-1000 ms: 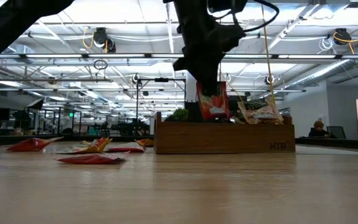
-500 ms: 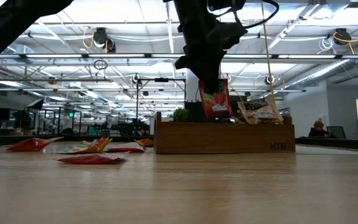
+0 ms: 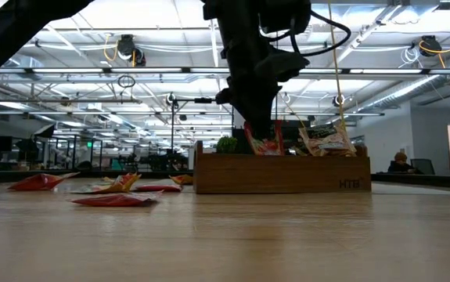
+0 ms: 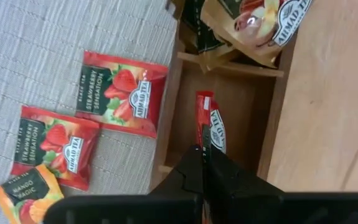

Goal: Pick & Place Tea
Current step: Put the red tea bag into the middle section of the wooden organizer

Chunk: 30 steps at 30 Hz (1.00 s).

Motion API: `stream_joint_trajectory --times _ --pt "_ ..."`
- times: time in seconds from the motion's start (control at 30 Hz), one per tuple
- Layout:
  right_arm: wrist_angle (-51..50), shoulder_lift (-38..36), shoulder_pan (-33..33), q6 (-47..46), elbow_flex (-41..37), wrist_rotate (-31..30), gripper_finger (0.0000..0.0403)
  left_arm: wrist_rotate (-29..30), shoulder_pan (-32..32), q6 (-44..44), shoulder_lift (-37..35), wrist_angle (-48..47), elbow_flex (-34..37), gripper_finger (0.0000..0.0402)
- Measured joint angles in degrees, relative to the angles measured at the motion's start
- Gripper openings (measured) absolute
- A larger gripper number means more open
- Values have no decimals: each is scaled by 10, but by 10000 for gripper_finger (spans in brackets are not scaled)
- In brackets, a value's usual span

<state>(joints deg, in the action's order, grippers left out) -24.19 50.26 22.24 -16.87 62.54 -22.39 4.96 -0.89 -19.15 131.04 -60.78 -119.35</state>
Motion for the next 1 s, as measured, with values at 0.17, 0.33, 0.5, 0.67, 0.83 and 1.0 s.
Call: stream_joint_trajectory --times 0.17,0.33,0.5,0.67,0.83,1.0 --pt "0 0 0 -2 0 0 196 -1 -13 -1 0 3 3 21" --pt "0 0 0 -4 0 0 196 -44 -24 8 0 10 3 31" --pt "0 0 0 -4 0 0 196 -51 -25 33 0 10 3 36" --pt "0 0 0 -3 0 0 196 -50 -27 36 0 8 3 36" --pt "0 0 0 0 0 0 196 -61 -38 15 -15 -10 -2 37" --pt "0 0 0 5 1 0 196 -108 -49 12 -53 -20 -5 37"
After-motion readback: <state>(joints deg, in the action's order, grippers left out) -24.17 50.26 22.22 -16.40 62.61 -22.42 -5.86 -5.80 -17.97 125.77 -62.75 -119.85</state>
